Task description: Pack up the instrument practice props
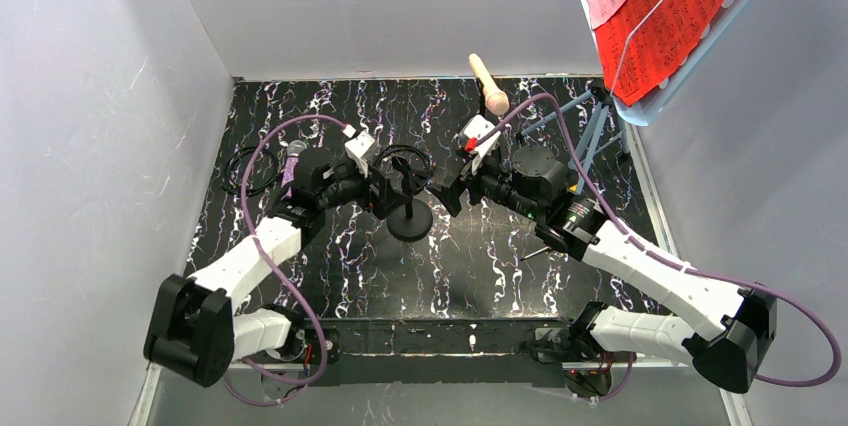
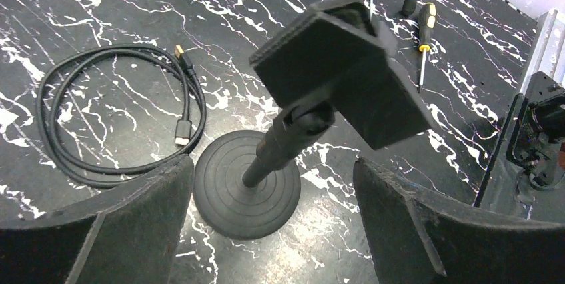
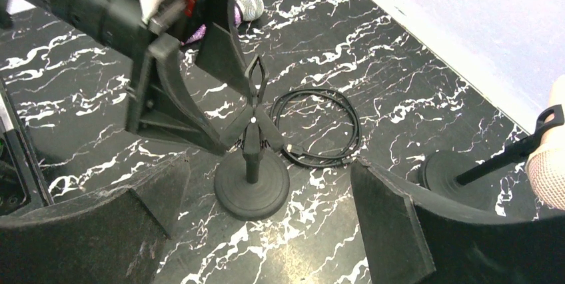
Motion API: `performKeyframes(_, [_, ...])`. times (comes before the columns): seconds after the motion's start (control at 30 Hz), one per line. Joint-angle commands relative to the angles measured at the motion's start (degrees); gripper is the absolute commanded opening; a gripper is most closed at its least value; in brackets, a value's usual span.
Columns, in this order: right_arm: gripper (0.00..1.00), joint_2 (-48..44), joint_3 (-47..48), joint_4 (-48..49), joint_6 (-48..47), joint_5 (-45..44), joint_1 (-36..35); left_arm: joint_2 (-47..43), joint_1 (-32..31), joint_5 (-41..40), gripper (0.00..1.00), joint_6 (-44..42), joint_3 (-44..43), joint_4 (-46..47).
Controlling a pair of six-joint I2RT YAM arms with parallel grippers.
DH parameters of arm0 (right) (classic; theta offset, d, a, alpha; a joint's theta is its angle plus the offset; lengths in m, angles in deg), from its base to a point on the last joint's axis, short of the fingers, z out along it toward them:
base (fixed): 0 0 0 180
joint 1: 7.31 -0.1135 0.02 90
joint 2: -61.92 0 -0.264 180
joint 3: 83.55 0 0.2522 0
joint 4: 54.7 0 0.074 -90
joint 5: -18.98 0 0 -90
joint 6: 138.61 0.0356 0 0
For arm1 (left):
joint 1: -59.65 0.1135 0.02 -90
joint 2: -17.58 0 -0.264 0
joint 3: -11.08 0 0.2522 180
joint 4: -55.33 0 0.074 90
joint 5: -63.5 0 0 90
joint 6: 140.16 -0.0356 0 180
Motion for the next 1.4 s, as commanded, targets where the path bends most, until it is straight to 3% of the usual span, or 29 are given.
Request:
performKeyframes(0.0, [0.99,0.09,4.01,1.67,0.95,-0.36,-0.06,5.01,-1.39,1.46,0.85,1.15,-2.06,8.54])
performKeyframes(0.47, [0.99,2.34,6.07,0.37,0.41,-2.12,-0.05,15.28,-4.11,2.23,0.68,3.81,-4.41,18.36])
performKeyframes(0.57, [0.99,2.45,6.28,-0.13,0.42,-2.23,-0.06,15.78,-4.57,2.41,0.56,4.3,-4.44,19.56])
performKeyframes(0.73, [0.99,2.49,6.09,-0.16,0.33,-2.63,-0.05,14.03,-4.73,1.48,0.21,4.2,-4.87,19.9])
performKeyframes(0.97, [0.99,2.27,5.66,0.1,0.51,-2.76,-0.06,8.77,-4.52,-7.49,0.0,1.32,-7.21,16.1])
performKeyframes(1.37, [0.99,1.52,5.86,-0.82,0.13,-3.23,-0.06,1.38,5.42,-21.66,0.0,-1.39,-13.41,2.82])
